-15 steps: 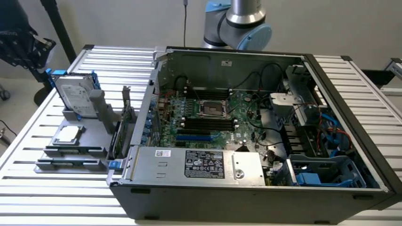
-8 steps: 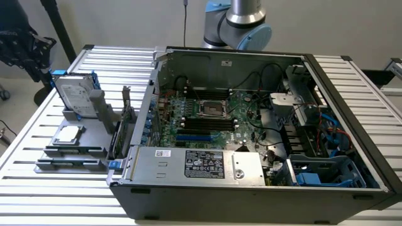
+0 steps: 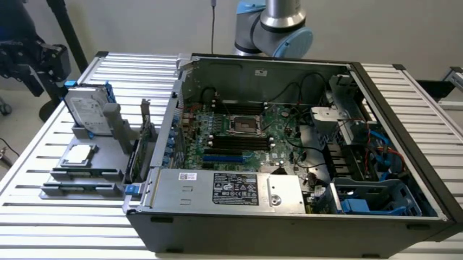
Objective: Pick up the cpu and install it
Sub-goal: 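Pick up the cpu and move it towards the insertion slot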
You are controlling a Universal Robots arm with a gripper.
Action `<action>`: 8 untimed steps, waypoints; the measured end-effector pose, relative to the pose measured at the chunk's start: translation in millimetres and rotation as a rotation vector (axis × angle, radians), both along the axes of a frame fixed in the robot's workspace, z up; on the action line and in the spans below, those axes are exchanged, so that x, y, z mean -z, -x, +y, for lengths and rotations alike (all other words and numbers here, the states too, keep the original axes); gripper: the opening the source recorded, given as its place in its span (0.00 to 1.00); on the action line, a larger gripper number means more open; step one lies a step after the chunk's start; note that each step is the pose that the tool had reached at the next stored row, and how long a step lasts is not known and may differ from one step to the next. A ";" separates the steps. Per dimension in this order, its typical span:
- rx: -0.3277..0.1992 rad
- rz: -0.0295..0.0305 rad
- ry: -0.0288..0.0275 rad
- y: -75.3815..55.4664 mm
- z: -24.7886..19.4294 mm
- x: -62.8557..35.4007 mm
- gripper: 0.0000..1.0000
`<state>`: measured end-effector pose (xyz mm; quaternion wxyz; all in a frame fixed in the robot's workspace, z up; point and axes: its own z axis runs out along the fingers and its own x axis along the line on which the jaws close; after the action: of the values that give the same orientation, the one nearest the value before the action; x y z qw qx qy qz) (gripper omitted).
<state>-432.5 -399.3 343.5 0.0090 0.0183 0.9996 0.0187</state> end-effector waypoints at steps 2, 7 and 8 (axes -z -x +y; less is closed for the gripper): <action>-0.003 -0.0002 -0.0001 -0.3 0.1 3.7 0.54; -0.027 0.0000 0.0000 -1.8 -0.1 12.8 0.54; -0.032 0.0000 -0.0001 -2.2 -0.2 14.6 0.54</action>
<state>-430.3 -399.5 328.9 0.0087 0.0021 0.9998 0.0189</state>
